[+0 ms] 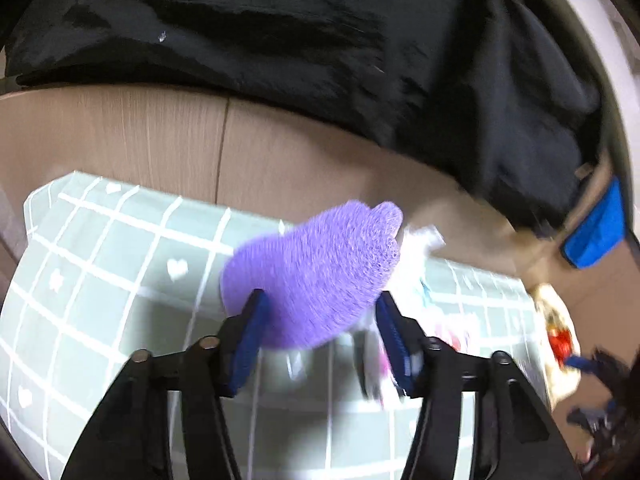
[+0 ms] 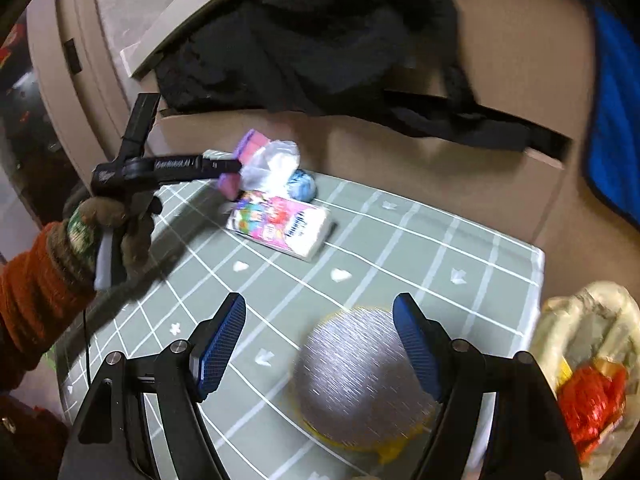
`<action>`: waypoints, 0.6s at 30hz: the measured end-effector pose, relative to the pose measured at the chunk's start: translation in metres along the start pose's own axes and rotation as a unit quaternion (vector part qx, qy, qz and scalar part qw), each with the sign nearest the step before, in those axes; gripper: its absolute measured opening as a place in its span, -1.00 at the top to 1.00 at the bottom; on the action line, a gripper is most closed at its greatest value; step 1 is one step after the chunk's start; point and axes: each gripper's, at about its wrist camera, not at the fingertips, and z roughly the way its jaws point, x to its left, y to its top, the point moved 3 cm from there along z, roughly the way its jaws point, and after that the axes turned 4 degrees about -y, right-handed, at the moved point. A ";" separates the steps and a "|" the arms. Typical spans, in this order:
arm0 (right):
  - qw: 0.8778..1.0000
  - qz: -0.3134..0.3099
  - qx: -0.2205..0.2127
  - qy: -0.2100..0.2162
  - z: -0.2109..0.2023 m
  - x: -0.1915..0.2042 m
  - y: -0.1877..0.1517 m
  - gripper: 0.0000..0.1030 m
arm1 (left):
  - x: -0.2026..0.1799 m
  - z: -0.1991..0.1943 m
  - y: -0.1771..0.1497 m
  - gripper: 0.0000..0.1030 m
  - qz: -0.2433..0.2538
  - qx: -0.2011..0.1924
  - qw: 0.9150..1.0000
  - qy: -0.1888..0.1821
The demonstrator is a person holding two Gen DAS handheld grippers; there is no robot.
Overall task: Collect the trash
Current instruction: 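Grasp the purple sponge with the left gripper while the right grasps the pink tissue pack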
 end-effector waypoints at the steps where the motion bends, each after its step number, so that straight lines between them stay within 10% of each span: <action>1: 1.000 -0.010 0.002 0.002 0.004 0.006 0.004 -0.43 | -0.002 -0.003 -0.007 0.06 0.003 0.007 1.000 0.000; 11: 0.994 -0.102 0.024 0.042 0.072 0.060 0.066 -0.43 | -0.017 -0.066 -0.059 0.28 0.012 0.014 0.999 -0.026; 18: 0.986 -0.138 0.074 0.057 0.135 0.068 0.085 -0.43 | -0.019 -0.130 -0.071 -0.02 0.018 -0.031 0.998 -0.059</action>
